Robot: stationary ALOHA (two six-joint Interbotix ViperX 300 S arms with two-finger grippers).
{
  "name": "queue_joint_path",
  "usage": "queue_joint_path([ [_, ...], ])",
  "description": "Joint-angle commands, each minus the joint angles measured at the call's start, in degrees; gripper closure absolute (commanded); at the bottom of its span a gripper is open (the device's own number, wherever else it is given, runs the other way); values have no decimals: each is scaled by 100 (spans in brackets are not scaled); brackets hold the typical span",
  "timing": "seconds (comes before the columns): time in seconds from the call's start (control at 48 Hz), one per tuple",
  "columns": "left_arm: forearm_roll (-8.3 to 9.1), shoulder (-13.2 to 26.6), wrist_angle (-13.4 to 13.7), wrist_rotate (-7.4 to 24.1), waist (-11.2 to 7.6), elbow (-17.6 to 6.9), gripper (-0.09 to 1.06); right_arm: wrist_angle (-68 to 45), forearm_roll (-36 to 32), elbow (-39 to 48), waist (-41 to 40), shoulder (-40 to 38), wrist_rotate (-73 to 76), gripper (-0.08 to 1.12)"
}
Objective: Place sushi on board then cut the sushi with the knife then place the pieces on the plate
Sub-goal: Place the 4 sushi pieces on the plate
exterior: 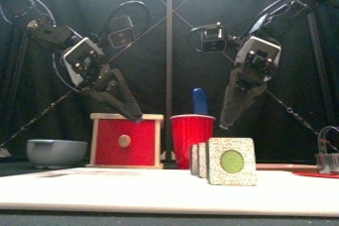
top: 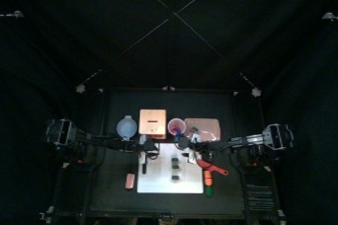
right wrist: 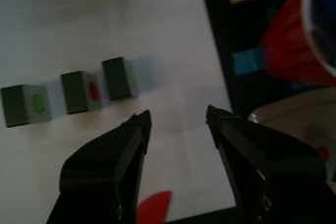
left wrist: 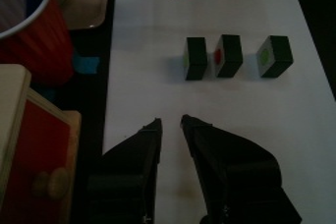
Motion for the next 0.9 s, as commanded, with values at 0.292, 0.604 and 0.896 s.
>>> queue_joint_path([
  [0.292, -9, -18, -9, -9, 26, -53, 30, -220, 9, -606, 413, 589, 0, 21],
  [0.604, -9, 9, 0, -9, 26, -26, 30, -246, -26, -773, 378, 1011, -9, 21],
  [0.896, -9, 26, 0, -9, 26, -26, 30, -255, 9, -993, 369, 1459, 0, 30],
])
